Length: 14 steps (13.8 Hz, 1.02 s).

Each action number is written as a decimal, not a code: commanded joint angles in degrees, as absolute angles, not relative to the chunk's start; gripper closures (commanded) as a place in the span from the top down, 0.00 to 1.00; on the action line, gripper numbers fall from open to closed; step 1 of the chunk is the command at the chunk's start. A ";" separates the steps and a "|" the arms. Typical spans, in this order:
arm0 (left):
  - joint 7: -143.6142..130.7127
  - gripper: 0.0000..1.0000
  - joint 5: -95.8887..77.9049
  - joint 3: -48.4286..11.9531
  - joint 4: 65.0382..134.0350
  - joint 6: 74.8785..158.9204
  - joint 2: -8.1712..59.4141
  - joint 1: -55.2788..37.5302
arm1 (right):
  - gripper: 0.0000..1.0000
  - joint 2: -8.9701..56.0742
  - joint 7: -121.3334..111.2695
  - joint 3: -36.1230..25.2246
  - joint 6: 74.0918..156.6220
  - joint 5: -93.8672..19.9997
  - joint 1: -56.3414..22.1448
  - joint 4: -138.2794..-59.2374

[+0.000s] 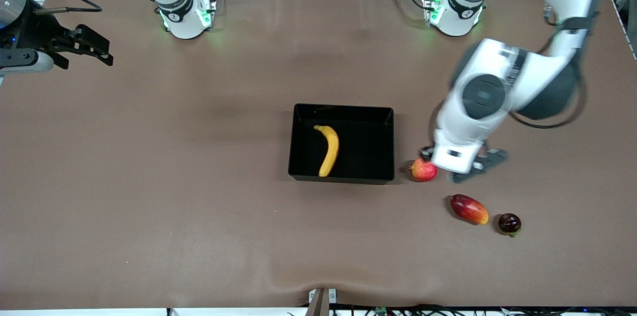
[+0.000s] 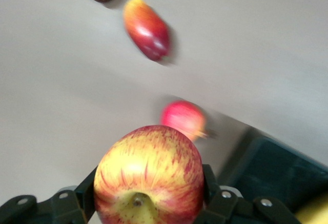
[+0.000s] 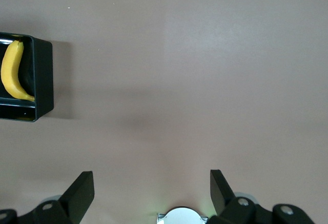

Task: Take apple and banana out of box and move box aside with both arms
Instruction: 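Lift the apple out of the box toward the mango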

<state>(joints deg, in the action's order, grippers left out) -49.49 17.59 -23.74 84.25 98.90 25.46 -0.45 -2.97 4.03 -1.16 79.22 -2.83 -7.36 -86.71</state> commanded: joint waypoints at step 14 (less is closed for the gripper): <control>-40.69 0.00 34.98 -23.56 92.90 119.17 41.47 20.30 | 1.00 1.14 4.66 -1.32 78.74 -2.20 -8.09 -86.75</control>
